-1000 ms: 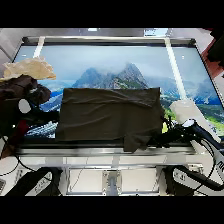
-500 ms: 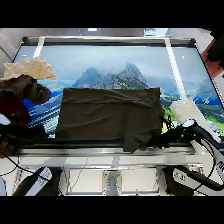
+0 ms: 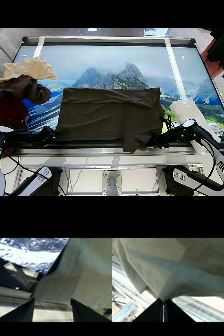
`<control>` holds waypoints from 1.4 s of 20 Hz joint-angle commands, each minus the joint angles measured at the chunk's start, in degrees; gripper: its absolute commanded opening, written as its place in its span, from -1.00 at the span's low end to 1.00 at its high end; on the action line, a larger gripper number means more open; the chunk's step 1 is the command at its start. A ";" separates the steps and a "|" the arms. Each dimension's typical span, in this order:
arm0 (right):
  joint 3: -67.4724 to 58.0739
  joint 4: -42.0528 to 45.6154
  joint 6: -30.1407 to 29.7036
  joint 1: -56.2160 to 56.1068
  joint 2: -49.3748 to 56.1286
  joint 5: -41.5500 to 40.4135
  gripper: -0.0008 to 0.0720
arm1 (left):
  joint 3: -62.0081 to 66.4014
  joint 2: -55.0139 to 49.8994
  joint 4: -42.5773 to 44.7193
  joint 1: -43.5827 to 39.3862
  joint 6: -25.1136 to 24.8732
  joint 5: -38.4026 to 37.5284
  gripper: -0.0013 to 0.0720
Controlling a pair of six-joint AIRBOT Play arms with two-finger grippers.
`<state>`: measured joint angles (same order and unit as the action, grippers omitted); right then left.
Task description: Fold the shirts.
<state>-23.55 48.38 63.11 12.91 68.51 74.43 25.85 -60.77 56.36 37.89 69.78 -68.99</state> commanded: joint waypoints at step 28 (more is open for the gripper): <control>-0.02 -1.29 0.02 -0.04 -0.04 -0.46 -0.90 | 1.86 -3.04 3.37 0.28 3.30 0.59 0.35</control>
<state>-23.55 47.09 63.11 12.91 68.51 74.00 28.42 -63.79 60.75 38.20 73.21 -69.47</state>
